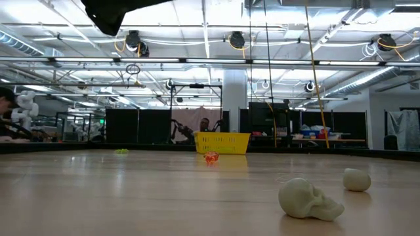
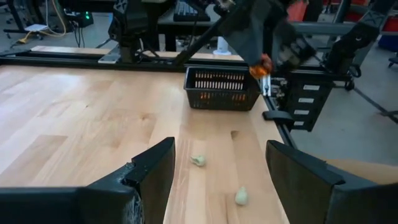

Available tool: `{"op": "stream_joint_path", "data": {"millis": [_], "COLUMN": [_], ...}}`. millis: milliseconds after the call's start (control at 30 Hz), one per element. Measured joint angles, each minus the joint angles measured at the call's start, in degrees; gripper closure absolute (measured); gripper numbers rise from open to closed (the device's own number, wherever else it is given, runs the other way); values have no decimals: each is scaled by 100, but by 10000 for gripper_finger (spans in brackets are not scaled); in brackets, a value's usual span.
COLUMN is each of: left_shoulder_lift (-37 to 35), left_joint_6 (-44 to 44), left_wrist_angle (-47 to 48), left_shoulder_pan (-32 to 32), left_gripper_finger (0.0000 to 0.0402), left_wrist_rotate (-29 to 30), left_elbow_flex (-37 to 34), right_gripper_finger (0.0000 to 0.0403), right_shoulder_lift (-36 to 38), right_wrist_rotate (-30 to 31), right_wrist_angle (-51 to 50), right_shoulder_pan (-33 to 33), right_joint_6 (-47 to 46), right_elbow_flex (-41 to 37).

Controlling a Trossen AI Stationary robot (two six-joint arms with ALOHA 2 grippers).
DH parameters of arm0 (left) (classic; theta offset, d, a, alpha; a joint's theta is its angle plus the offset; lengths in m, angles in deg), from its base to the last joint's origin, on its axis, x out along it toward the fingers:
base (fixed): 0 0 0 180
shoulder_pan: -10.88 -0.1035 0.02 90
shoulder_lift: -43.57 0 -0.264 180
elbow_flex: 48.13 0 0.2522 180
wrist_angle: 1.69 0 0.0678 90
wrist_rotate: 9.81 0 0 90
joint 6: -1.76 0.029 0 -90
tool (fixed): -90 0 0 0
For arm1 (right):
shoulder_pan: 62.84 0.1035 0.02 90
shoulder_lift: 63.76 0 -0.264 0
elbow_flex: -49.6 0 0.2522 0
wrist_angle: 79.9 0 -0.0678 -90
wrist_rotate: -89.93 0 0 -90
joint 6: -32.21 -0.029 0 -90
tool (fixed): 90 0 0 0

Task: Sort Halloween decoration
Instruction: Put the orange pumpkin toy into the black bin

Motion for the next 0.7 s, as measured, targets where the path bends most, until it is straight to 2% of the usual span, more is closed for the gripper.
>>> {"op": "stream_joint_path", "data": {"millis": [200,333,433,567,700], "left_shoulder_lift": [134,276,509,996,1438], "left_joint_6": [-7,-6,242,729,711], "left_wrist_angle": [-40,27,83,471,1243], "left_shoulder_pan": [-56,-76,-72,-70,-139], "left_gripper_finger": [152,152,152,152,152], "left_wrist_rotate": [4,-25,-284,-531,-590], "left_elbow_flex": [2,85,405,1119,1872], "right_gripper_finger": [385,384,380,376,375], "right_shoulder_lift": [833,1379,1616,1703,1680], "right_wrist_rotate": [-92,-943,-1518,-2397,-3143], "right_wrist_angle": [-1836,-3029,-3791,-4858,-5556], "right_shoulder_pan": [225,272,283,324,425], "right_joint_6": [-2358,-3865,-4944,-6104,-7281], "right_elbow_flex": [0,0,0,0,0]}}
